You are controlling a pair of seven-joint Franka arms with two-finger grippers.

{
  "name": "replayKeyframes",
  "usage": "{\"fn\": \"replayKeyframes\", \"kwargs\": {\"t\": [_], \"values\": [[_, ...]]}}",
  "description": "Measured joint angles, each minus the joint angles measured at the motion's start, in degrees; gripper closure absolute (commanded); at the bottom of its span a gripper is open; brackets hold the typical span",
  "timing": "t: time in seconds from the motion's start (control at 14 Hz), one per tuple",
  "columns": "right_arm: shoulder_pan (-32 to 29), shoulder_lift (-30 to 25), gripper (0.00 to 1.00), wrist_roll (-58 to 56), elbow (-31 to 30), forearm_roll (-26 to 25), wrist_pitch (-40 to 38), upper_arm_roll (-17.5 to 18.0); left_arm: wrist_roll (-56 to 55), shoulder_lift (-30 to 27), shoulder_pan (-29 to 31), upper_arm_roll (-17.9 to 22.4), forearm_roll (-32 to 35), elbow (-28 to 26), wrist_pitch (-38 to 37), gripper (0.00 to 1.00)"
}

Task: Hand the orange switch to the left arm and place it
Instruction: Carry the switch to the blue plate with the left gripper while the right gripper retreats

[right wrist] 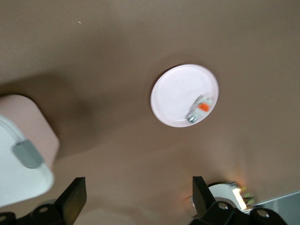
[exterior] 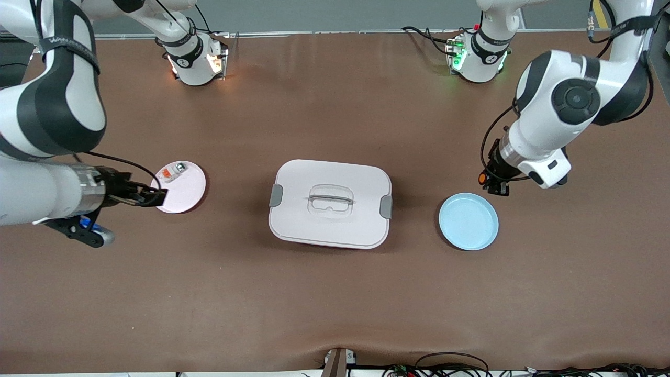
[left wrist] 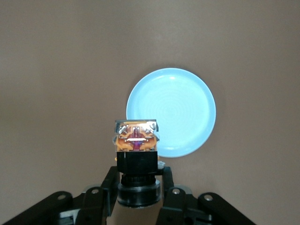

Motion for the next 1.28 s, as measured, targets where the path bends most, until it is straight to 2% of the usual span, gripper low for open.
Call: {"fn": "replayKeyframes", "kwargs": {"t": [0.21, 0.43, 0.85, 1.28], "values": [[-2.16, 0.01, 0.0, -15.91, -0.01, -3.73, -2.55, -0.05, -4.88, 3.56, -0.02, -0.01, 5.62, -2.27, 3.06, 1.0], [-5.0, 0.01, 0.0, -25.59, -0.01, -7.28, -5.42, -0.07, -10.43, 8.16, -0.04, -0.01, 11.42, -2.77, 5.98, 1.0], [-5.6, 0.03, 0.0, -28.5, -0.06, -9.12, -9.39, 0.32, -19.47, 15.86, -0.51, -0.13, 21.04, -2.77, 9.59, 1.0], [-7.01, 0.02, 0.0, -29.11, -0.05, -9.3, -9.93, 0.23, -26.74, 21.67, -0.84, -0.21, 29.45, -2.09, 13.14, 1.0]]}}
